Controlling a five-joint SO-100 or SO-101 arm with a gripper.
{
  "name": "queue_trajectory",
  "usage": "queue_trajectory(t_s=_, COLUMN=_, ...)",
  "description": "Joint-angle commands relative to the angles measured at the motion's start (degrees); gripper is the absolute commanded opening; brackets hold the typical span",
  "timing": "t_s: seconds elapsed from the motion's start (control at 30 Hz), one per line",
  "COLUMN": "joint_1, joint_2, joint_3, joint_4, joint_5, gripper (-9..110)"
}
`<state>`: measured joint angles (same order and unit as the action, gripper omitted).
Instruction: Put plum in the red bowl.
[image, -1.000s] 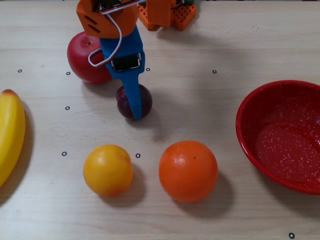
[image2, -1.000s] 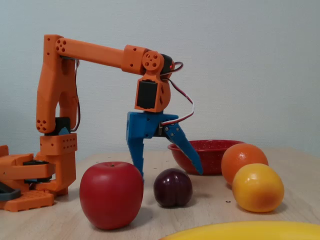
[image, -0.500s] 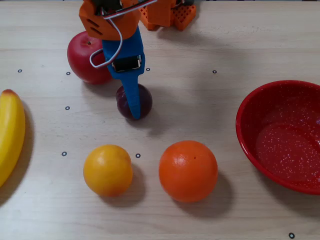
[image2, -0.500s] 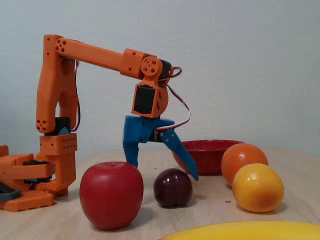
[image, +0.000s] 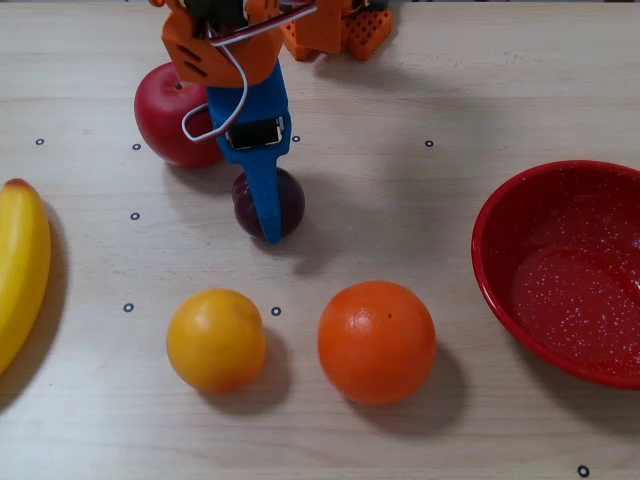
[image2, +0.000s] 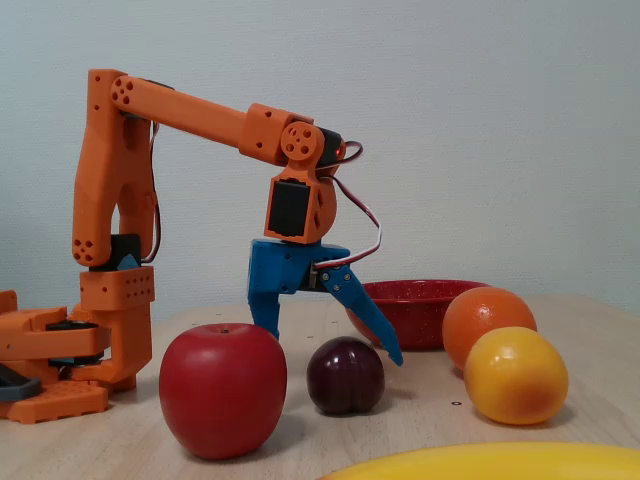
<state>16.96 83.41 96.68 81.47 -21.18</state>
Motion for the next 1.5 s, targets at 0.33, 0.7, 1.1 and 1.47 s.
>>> queue_trajectory(t_s=0.33, joint_1=-2.0, joint_2=0.1, joint_3=-1.2, joint_4=-3.3, joint_5=1.0, gripper=49)
queue_trajectory(t_s=0.7, joint_1=-2.3, joint_2=-0.3, joint_3=-0.3, joint_4=-6.2, joint_5=0.6, gripper=49)
queue_trajectory(t_s=1.1, joint_1=-2.3, joint_2=-1.1, joint_3=0.4, joint_4=-7.4, joint_5=0.7, gripper=49)
queue_trajectory(t_s=1.47, joint_1=-2.2, joint_2=-2.0, joint_3=-0.3, joint_4=-7.8, joint_5=0.6, gripper=46)
